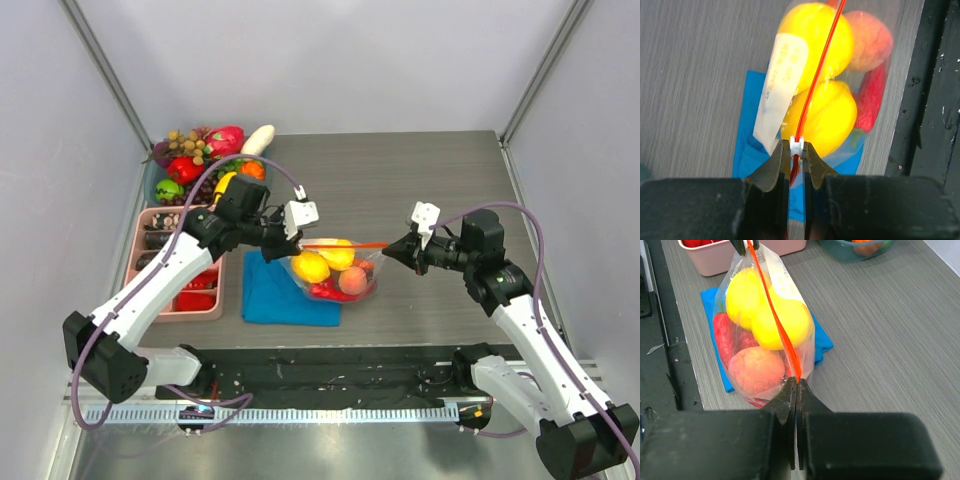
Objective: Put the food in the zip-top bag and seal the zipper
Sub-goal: Zip the zipper food storage bag at the center of the board, then pick up the zipper food storage bag at the center of the board.
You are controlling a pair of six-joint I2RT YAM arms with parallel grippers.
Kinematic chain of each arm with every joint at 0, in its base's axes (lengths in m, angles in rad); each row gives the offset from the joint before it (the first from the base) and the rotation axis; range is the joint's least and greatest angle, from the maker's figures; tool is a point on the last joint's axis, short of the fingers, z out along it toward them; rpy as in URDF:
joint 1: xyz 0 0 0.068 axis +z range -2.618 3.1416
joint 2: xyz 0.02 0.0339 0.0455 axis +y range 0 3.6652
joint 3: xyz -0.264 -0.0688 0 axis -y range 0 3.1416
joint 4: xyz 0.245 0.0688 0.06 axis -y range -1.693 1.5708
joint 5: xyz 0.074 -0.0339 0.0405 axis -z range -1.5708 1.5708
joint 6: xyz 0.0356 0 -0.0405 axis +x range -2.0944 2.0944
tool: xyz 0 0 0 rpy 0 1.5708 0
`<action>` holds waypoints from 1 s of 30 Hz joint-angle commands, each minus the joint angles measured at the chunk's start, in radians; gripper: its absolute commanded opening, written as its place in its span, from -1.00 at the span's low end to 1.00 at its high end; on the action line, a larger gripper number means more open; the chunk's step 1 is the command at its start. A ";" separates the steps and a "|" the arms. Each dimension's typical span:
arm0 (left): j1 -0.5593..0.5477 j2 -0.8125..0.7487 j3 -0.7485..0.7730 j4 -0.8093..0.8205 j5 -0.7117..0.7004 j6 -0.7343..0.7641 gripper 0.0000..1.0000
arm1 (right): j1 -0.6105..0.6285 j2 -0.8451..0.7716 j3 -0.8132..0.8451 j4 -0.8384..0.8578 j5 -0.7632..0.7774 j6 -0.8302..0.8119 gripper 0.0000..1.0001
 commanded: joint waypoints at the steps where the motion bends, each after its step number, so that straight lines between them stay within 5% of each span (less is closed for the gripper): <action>1: 0.083 -0.049 -0.014 -0.141 -0.070 0.072 -0.81 | -0.029 -0.035 0.049 0.000 0.064 -0.020 -0.98; 18: 0.184 -0.123 -0.087 -0.207 -0.203 0.297 -0.77 | -0.042 -0.038 0.055 -0.005 0.068 -0.023 -0.98; 19: 0.186 -0.121 -0.083 -0.210 -0.199 0.311 -0.72 | -0.041 -0.038 0.057 -0.003 0.064 -0.022 -0.98; 24: 0.165 -0.100 0.069 -0.209 -0.082 0.261 0.22 | -0.042 -0.025 0.061 0.000 0.035 -0.002 -0.98; 30: -0.039 -0.034 0.152 -0.141 -0.137 0.042 0.40 | -0.041 -0.019 0.072 0.011 0.035 0.043 -0.98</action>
